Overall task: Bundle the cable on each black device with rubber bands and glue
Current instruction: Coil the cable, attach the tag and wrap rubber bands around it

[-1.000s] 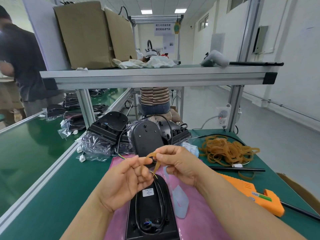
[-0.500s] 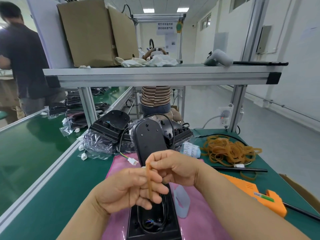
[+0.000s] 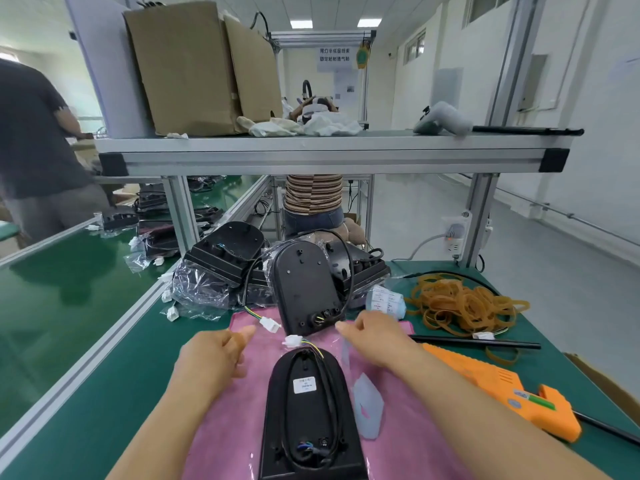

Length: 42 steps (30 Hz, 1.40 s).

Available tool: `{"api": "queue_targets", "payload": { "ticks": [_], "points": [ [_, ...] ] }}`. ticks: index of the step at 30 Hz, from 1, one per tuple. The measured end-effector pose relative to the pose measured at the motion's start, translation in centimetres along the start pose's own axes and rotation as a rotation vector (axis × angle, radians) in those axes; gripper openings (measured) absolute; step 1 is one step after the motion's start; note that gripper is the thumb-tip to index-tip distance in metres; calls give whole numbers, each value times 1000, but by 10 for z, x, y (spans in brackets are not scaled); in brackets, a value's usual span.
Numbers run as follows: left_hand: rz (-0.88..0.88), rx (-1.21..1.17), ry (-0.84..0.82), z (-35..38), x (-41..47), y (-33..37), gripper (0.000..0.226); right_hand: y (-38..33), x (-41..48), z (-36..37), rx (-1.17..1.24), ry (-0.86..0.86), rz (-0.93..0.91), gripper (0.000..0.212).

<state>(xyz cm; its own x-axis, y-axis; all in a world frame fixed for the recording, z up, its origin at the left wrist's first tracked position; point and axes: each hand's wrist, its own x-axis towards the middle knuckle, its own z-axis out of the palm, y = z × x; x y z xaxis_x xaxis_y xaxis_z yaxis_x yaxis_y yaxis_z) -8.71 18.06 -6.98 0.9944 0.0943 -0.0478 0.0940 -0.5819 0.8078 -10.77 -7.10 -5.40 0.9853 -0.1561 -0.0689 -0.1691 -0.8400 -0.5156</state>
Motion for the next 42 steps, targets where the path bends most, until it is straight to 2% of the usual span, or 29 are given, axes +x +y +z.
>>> {"api": "queue_targets", "payload": {
  "ticks": [3, 6, 10, 14, 19, 24, 28, 30, 32, 34, 37, 38, 40, 42],
  "points": [
    [-11, 80, -142, 13, 0, -3, 45, -2, 1, 9, 38, -160, 10, 52],
    [6, 132, -215, 22, -3, 0, 42, -7, -3, 15, 297, -249, 54, 51],
    [8, 45, -231, 24, -10, 5, 39, -4, -5, 19, 619, -382, 116, 35],
    [51, -79, -238, 23, -15, 8, 18, 1, -4, 16, 853, -515, 171, 15],
    [49, -206, -279, 17, -23, 20, 17, 5, -7, 11, 793, -631, 145, 30],
    [38, -253, -390, 12, -34, 29, 15, 4, -18, 6, 725, -640, 124, 43],
    [79, -139, -298, 5, -32, 28, 28, -2, -30, 1, 807, -648, 69, 47],
    [88, -177, -304, -2, -32, 28, 34, -6, -33, -5, 823, -575, 40, 60],
    [87, -280, -401, -8, -33, 30, 47, -9, -34, -15, 822, -531, -2, 79],
    [135, -318, -520, -13, -34, 35, 62, -13, -35, -27, 849, -520, -103, 71],
    [266, -374, -634, -20, -33, 45, 108, -18, -34, -41, 884, -498, -223, 56],
    [331, -396, -672, -22, -33, 50, 112, -19, -32, -44, 880, -484, -247, 55],
    [451, -369, -718, -26, -36, 60, 101, -22, -30, -48, 848, -445, -281, 57],
    [513, -322, -708, -27, -38, 66, 78, -26, -29, -52, 784, -396, -307, 64]
  ]
}}
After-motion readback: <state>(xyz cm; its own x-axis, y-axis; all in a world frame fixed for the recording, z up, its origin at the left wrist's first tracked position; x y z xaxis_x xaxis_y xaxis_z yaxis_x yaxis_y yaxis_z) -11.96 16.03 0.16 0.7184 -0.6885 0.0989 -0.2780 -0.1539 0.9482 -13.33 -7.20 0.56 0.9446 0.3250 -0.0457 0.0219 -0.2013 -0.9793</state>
